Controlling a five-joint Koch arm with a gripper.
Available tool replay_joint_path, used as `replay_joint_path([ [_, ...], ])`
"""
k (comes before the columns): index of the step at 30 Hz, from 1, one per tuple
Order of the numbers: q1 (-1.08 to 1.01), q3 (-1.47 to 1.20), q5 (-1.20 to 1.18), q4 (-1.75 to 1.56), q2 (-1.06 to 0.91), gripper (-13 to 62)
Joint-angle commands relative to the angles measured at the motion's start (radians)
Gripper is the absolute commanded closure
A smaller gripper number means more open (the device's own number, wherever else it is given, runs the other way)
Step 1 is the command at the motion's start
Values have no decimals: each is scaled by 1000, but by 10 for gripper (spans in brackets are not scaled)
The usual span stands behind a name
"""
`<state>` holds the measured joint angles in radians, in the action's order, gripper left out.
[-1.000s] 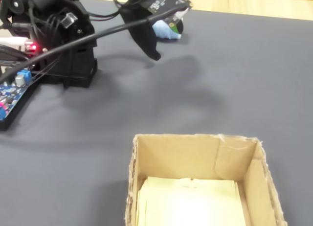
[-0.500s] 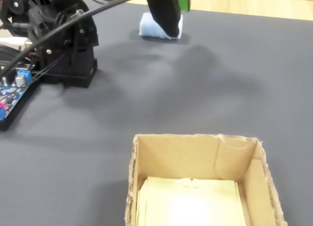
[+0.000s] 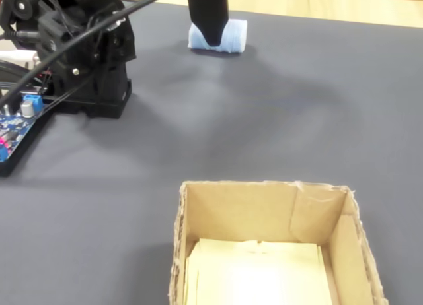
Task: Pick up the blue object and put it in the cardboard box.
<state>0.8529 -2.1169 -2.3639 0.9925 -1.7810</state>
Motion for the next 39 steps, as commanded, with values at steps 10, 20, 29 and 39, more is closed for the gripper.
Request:
replay_joint_path([
  [10,52,163,-66,52,74,156],
  [20,98,161,66,9,189,156],
  [29,121,158,264,-87,296,156],
  [39,95,238,437,-156,397,256],
])
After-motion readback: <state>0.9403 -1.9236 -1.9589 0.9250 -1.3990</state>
